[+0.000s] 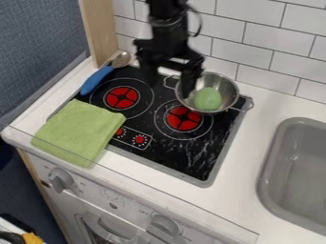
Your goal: Put the green apple on the top of the green towel
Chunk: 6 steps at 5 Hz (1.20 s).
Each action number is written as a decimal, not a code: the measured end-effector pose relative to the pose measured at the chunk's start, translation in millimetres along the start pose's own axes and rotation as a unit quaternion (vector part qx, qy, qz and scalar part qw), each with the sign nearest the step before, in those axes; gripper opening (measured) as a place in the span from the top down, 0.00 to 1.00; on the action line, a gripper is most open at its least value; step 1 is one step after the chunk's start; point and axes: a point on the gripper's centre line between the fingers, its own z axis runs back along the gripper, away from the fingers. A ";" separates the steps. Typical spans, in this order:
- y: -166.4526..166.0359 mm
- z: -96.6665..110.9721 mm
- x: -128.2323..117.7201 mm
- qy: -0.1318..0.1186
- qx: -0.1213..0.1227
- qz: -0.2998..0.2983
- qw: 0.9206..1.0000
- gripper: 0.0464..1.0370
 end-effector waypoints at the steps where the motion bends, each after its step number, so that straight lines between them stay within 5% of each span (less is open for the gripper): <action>1: -15.0 0.1 20.7 -0.012 -0.011 0.017 1.000 0.04; 3: -23.9 -33.7 28.0 0.019 0.002 0.036 0.999 0.04; 6: -29.1 -55.3 26.7 0.046 -0.003 0.040 0.998 0.07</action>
